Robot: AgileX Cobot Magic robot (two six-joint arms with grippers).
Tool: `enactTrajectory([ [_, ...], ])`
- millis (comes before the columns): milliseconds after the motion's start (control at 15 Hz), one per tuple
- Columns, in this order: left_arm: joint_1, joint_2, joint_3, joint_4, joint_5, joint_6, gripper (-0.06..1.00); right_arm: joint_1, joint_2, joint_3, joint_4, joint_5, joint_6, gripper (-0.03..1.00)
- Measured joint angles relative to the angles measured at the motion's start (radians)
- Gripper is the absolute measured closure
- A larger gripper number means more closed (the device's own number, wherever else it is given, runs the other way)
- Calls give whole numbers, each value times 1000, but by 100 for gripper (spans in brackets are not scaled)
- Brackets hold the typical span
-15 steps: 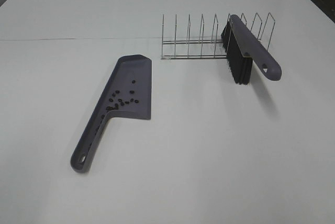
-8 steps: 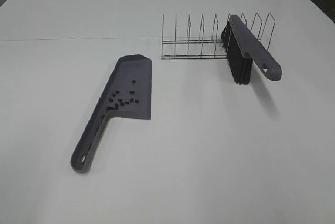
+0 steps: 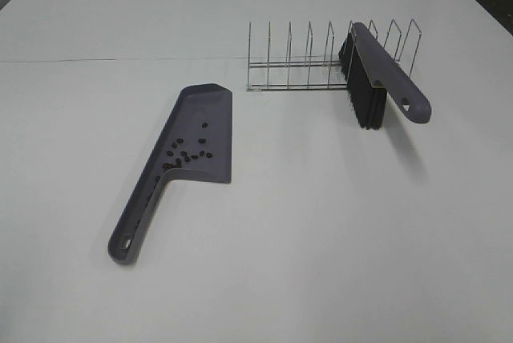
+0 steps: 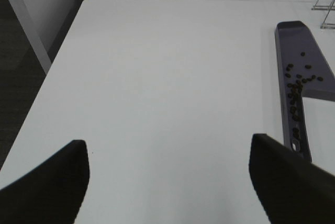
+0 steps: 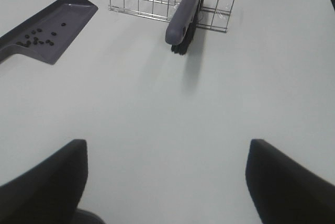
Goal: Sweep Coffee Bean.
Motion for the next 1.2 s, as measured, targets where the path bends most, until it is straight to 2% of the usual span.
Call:
enactTrajectory([
  [1200,1,-39,0,0,0,0,16,0,-3,0,2,1,0,24],
])
